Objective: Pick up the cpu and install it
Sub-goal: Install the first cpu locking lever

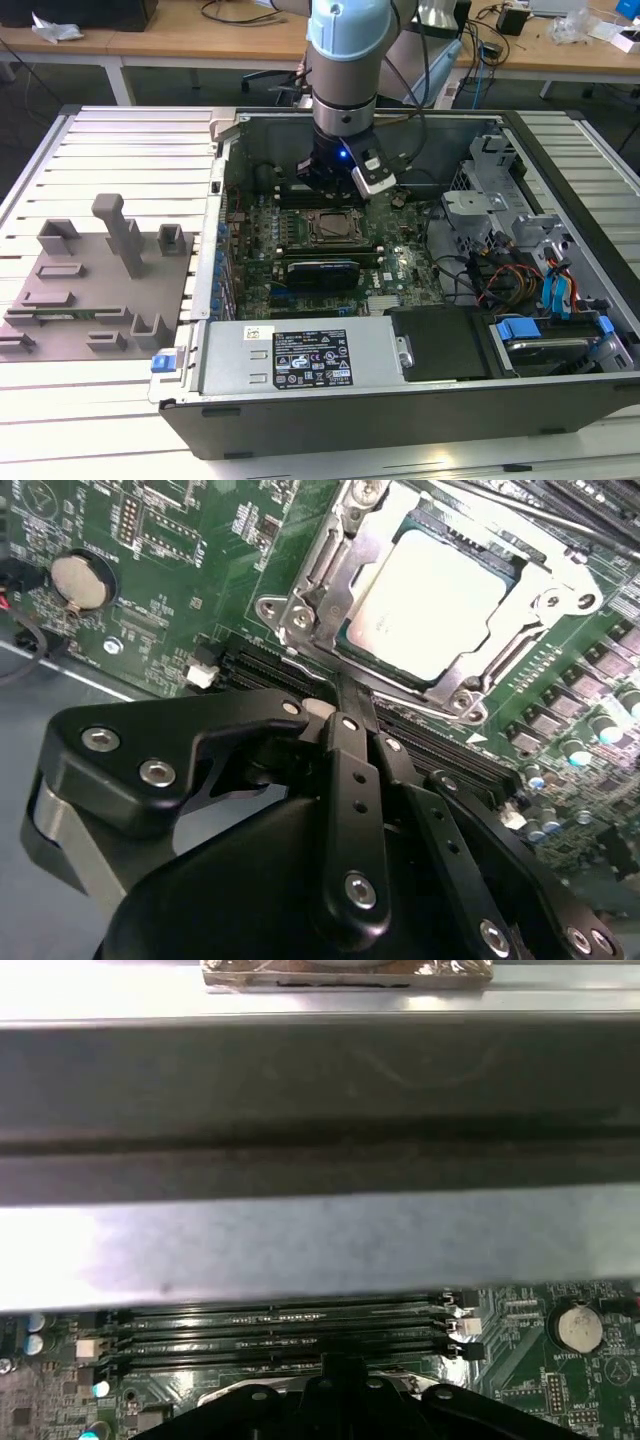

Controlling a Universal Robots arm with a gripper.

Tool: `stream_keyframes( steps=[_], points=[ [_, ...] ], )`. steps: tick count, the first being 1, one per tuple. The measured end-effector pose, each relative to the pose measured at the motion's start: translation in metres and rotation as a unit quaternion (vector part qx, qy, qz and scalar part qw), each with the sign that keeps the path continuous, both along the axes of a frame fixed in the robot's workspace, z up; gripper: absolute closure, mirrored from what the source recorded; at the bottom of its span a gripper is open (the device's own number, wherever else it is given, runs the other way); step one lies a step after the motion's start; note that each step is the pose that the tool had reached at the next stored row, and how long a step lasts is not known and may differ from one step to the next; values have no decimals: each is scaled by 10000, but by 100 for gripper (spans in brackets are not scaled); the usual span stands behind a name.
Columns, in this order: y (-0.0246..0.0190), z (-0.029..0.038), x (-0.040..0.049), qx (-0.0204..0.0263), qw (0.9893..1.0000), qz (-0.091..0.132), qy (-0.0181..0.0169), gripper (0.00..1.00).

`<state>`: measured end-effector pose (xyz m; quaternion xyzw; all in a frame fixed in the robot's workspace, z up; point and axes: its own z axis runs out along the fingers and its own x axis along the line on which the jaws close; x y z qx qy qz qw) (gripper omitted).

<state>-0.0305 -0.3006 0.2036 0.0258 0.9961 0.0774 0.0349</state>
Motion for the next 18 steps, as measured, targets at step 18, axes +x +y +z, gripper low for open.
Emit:
stream_keyframes(
  steps=[18],
  points=[
    [14,-6,-77,-11,9970,-764,-154,89]
  ],
)
